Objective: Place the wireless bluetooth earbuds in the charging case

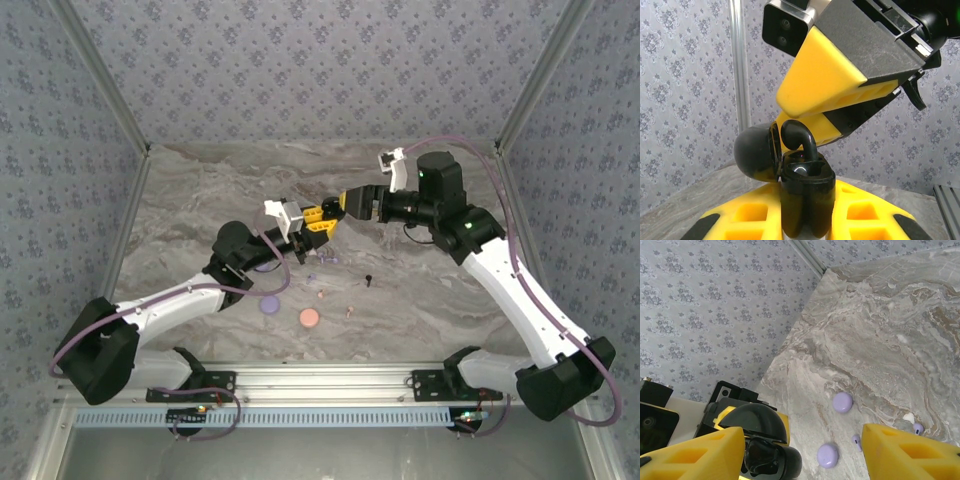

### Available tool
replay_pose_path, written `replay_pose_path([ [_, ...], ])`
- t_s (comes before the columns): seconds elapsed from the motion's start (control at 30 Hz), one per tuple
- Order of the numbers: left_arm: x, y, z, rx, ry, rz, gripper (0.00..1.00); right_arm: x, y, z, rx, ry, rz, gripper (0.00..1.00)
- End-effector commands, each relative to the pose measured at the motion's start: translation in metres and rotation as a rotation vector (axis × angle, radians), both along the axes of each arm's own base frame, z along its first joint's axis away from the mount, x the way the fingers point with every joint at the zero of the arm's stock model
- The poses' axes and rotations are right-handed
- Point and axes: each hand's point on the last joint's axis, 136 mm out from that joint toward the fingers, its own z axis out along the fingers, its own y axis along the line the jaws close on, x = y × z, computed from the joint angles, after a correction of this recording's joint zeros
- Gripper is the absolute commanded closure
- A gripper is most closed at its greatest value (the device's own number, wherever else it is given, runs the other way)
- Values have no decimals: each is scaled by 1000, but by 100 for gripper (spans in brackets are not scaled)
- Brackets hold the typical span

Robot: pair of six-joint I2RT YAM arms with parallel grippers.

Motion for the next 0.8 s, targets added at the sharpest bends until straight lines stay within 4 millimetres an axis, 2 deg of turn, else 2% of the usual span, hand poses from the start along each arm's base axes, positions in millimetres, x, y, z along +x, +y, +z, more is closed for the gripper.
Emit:
replay_pose_path([
  [0.0,-9,5,40,-84,-86,-17,100,-2,1,6,-4,-2,-4,35],
  [0.43,-7,5,39,-84,-78,-4,100,-9,8,-4,-27,12,33,37],
  [0.63,-6,4,36,-79,-74,-4,100,-14,13,5,-9,-11,65,36],
  [0.77,-5,3,33,-73,-69,-4,100,-17,11,16,11,-37,68,32],
])
